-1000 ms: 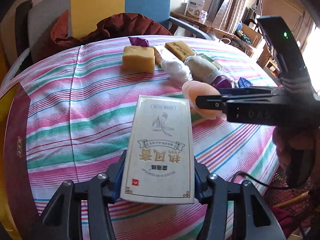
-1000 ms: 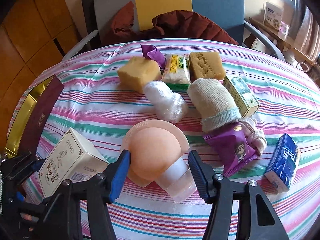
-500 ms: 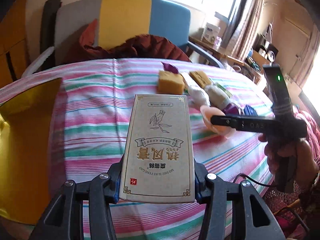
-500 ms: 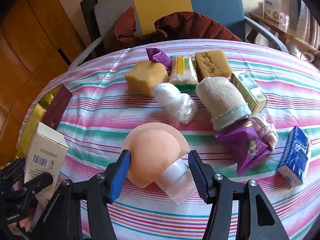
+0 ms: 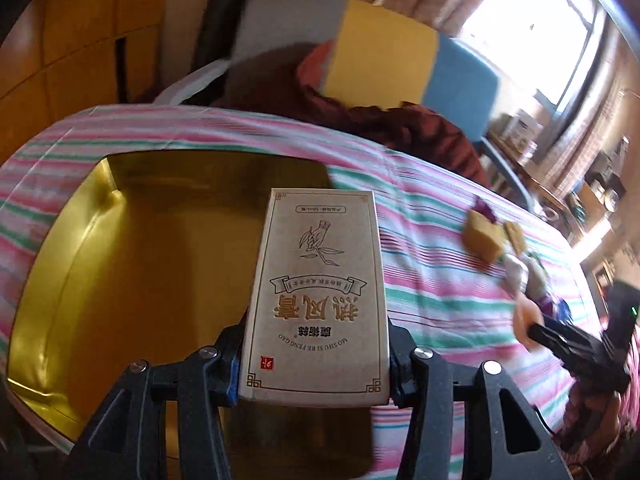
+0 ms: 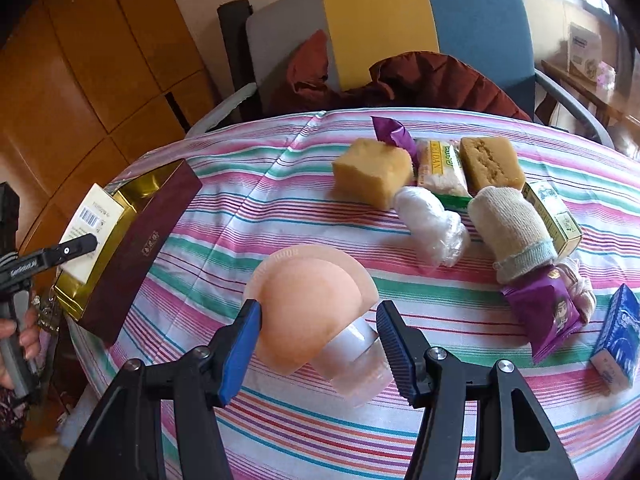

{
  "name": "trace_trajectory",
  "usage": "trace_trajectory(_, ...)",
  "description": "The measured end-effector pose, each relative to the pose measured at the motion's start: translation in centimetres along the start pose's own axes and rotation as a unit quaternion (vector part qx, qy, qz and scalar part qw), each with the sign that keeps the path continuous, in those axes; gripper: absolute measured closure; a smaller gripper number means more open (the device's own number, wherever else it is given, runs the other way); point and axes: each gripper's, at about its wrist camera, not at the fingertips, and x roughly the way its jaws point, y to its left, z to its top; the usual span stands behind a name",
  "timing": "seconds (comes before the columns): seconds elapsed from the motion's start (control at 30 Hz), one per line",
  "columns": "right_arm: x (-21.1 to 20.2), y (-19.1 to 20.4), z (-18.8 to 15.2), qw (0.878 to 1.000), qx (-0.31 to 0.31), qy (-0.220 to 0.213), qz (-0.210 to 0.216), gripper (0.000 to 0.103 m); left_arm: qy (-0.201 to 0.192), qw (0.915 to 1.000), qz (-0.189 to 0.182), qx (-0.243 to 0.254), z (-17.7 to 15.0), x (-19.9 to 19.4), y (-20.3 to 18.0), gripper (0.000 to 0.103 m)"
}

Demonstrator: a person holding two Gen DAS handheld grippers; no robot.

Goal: Organize objects
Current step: 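Close left gripper on the white tea box while right gripper grasps the peach puff, then carry both items into the gold tray and open both grippers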

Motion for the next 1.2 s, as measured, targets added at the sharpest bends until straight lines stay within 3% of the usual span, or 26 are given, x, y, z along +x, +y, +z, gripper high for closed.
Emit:
trace_trajectory(0.2, 0.1, 1.2, -0.4, 0.999, 0.042, -0.004, 0.021, 0.043, 0.036, 0.9972, 0.057, -0.032, 2.3, 2.6, 5.9, 0.051)
trace_trajectory(0.4, -0.2, 4.4, -0.2, 0.997, 0.051, -0.011, 0.049, 0.043, 0.064, 0.9910, 0.114, -0.031, 4.3, 4.9, 10.9, 0.051)
trace_trajectory(0.53, 0.0, 7.2, 0.4, 0.997, 0.038, -0.012, 0.064, 0.043, 0.082, 0.9843, 0.154, -0.026, 5.8, 6.5, 13.3, 0.051)
trace_trajectory(0.67, 0.5, 10.2, 0.8, 0.997, 0.009, -0.008, 0.074, 0.043, 0.073, 0.9760, 0.203, -0.033, 6.9, 6.5, 15.2, 0.049)
trace_trajectory(0.77, 0.6, 12.2, 1.0, 0.996, -0.009, -0.005, 0.085, 0.043, 0.039, 0.9816, 0.169, -0.079, 7.3, 4.6, 16.7, 0.038)
trace_trajectory(0.83, 0.8, 13.5, 1.5, 0.995, -0.020, -0.002, 0.094, 0.043, 0.013, 0.9830, 0.142, -0.115, 6.8, 2.9, 17.6, 0.037)
trace_trajectory(1.0, 2.2, 17.3, 3.5, 0.992, -0.047, 0.010, 0.116, 0.042, -0.048, 0.9780, 0.094, -0.180, 3.5, -1.5, 16.8, 0.037)
trace_trajectory(1.2, 6.7, 22.2, 6.7, 0.989, -0.080, 0.053, 0.110, 0.042, -0.055, 0.9742, 0.092, -0.198, -0.5, -3.0, 14.5, 0.037)
